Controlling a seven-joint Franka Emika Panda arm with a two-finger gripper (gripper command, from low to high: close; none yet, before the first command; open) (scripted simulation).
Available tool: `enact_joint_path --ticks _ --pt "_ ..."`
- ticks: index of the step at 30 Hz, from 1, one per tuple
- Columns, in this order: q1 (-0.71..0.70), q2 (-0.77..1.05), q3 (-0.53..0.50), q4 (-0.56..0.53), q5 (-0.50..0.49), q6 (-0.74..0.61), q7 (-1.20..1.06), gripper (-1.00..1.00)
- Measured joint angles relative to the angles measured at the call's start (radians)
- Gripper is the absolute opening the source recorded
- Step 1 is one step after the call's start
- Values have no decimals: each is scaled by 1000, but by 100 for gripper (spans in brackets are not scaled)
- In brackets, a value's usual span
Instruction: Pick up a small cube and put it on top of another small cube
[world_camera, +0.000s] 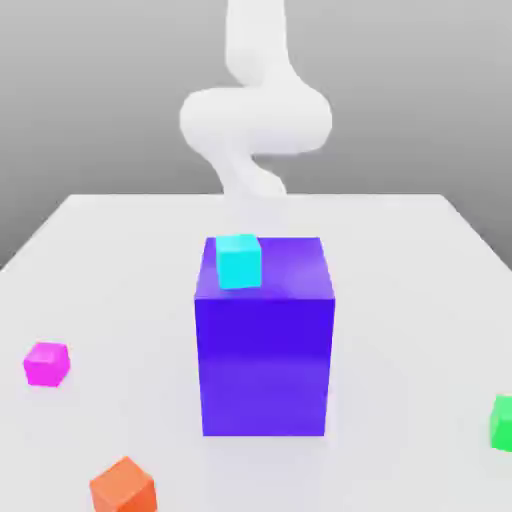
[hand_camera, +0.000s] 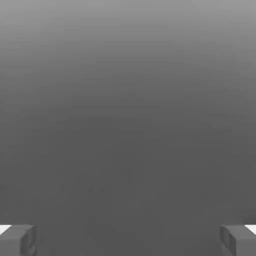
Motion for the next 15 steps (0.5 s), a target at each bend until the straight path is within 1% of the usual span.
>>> enact_joint_path --ticks 4,8,12,15 --pt "-56 147 -83 -62 -64 81 -83 0" --pt "-109 287 -180 -122 -103 159 -179 0" --pt "-156 429 -287 -182 -109 239 -299 0" --pt "-187 538 -367 -228 -79 301 -413 0"
